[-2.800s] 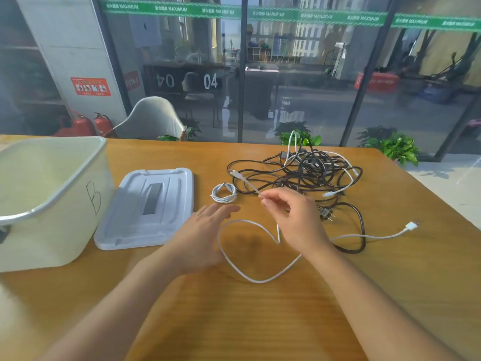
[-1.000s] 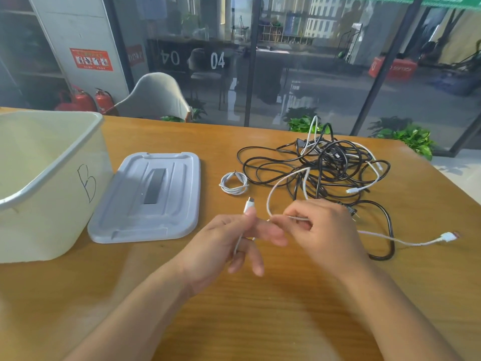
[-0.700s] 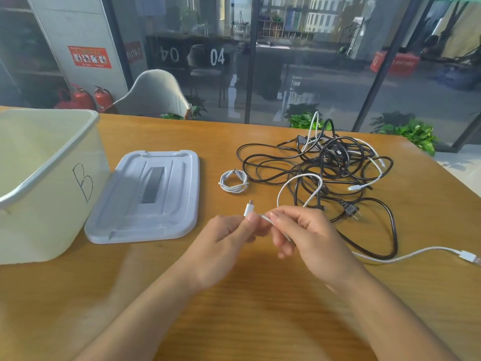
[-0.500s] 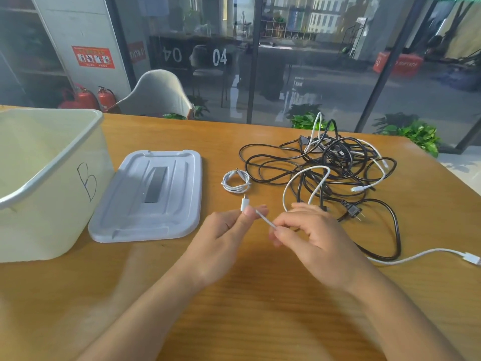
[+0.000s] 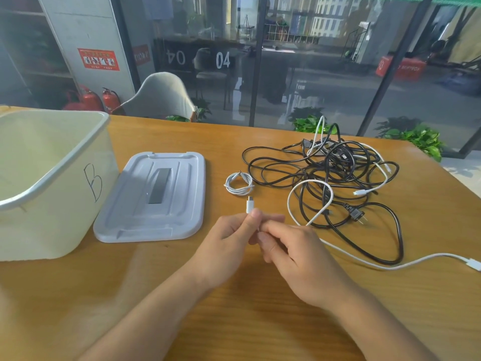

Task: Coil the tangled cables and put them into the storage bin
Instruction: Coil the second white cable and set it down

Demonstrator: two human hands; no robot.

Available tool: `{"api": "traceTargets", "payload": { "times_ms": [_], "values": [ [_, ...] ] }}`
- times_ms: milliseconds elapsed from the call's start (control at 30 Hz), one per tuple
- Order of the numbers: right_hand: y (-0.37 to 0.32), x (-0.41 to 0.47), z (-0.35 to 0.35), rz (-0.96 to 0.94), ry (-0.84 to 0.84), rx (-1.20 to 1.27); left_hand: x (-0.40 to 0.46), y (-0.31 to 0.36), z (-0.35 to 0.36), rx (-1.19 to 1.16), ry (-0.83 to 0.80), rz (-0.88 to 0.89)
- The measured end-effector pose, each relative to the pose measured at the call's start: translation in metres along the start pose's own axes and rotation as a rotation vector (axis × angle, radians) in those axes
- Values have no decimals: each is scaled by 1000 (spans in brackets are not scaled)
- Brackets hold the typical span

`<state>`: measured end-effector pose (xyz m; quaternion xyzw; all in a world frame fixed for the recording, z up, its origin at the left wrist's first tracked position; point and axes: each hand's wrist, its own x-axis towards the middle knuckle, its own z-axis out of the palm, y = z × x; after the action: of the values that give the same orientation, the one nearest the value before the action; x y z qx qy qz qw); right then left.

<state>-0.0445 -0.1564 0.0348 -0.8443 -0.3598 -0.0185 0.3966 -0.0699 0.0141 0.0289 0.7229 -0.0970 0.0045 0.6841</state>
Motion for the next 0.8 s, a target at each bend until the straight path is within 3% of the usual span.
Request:
{"api": "traceTargets", "payload": {
  "times_ms": [100, 233, 300, 533, 700, 800],
  "values": [
    [-10, 5, 2, 14, -25, 25, 2, -1, -3, -110, 105, -2],
    [-10, 6, 0, -42, -106, -457, 5, -3, -14, -314, 219, -5],
    [-11, 4, 1, -55, -134, -517, 6, -2, -19, -387, 212, 6],
    [-11, 3, 12, -51, -224, -443, 4, 10, -13, -654, -42, -83],
    [2, 6, 8, 15, -234, -394, 0, 19, -15, -645, -71, -129],
    [20, 7, -5, 128, -325, -160, -2, 21, -18, -553, -118, -127]
  ]
}}
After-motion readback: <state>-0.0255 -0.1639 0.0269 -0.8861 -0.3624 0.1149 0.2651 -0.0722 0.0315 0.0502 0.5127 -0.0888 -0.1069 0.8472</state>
